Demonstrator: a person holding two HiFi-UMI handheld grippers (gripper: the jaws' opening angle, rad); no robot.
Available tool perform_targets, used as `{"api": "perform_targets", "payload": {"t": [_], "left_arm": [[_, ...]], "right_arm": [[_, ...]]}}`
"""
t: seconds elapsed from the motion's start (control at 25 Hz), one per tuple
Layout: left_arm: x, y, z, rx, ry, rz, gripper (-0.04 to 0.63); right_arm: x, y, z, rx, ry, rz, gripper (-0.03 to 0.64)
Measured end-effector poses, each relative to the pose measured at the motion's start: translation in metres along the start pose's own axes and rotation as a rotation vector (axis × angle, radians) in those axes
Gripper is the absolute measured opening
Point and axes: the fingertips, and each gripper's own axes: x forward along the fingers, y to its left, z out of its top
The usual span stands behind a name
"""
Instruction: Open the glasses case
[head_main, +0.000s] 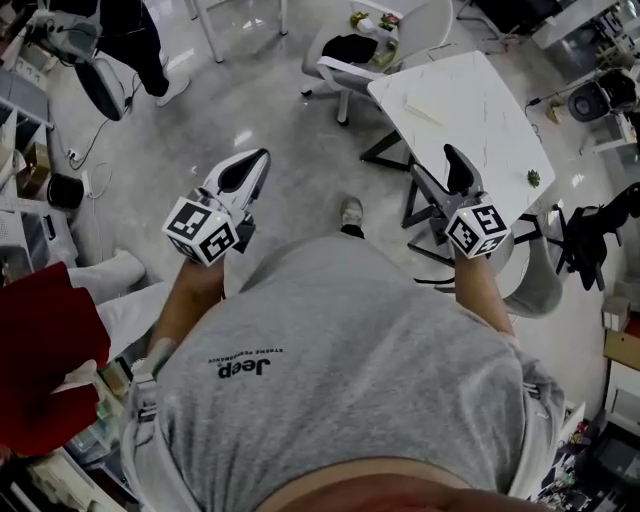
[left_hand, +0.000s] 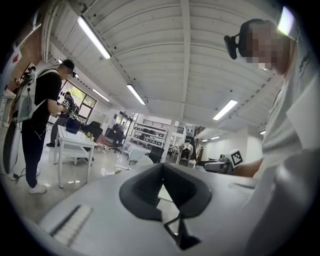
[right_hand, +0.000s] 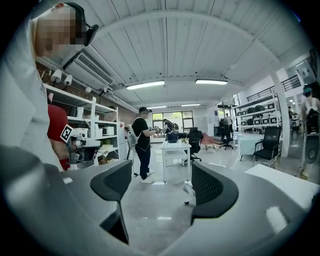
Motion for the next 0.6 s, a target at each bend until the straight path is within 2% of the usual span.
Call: {"api": "perform_targets", "payload": {"t": [0.32, 0.6], "left_arm": [[0.127, 0.057, 0.009, 0.03, 0.011, 0.094, 0.037], [0.265, 0.091, 0.032, 0.006, 0.013, 0.137, 0.037]], "right_arm": [[0.105, -0.124, -0.021, 0.03, 0.031, 0.114, 0.353], [0.194, -0.226, -0.004, 0.003, 0.04, 0.239, 0.353]]}}
